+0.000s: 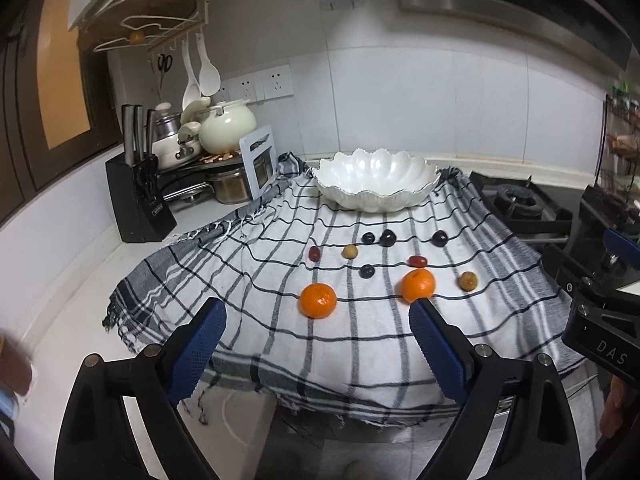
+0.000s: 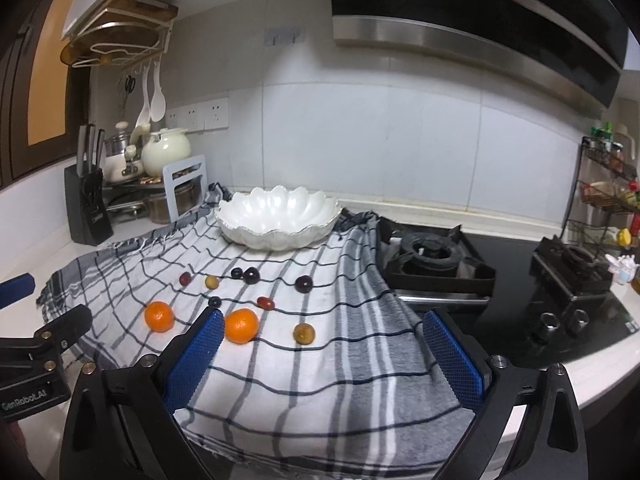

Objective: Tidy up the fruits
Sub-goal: 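Grasp a mandarin with the left tool while the right tool grasps a yellow fruit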

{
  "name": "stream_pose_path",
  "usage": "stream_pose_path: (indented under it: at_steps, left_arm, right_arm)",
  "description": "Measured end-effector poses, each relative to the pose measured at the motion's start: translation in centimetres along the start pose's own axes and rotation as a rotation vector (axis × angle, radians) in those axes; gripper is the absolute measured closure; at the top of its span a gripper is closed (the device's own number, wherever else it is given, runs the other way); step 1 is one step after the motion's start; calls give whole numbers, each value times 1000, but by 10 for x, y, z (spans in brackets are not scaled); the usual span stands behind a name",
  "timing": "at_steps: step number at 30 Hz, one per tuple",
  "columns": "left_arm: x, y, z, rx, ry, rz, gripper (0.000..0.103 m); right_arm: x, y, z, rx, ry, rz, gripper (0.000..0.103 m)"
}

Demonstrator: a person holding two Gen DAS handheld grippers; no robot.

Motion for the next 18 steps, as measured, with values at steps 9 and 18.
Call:
stream_pose_path:
  at_steps: [9,18]
  left_arm:
    - [64,15,-7,44,-15,-58,17]
    - [124,3,-6,51,-70,-171,26]
  right_arm:
    - [72,0,-22,-15,27,-118,19]
    - [124,-17,-34,-8,8,-232,34]
Point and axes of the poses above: each gripper's, at about its wrist camera, not at the fingertips, and x roughly the way its jaws point, z to its right, y to its top, the point moved 9 cm from there along x, roughly the way its jaws point, and after that the axes turned 5 degrees about -z, right-handed, at the moved point
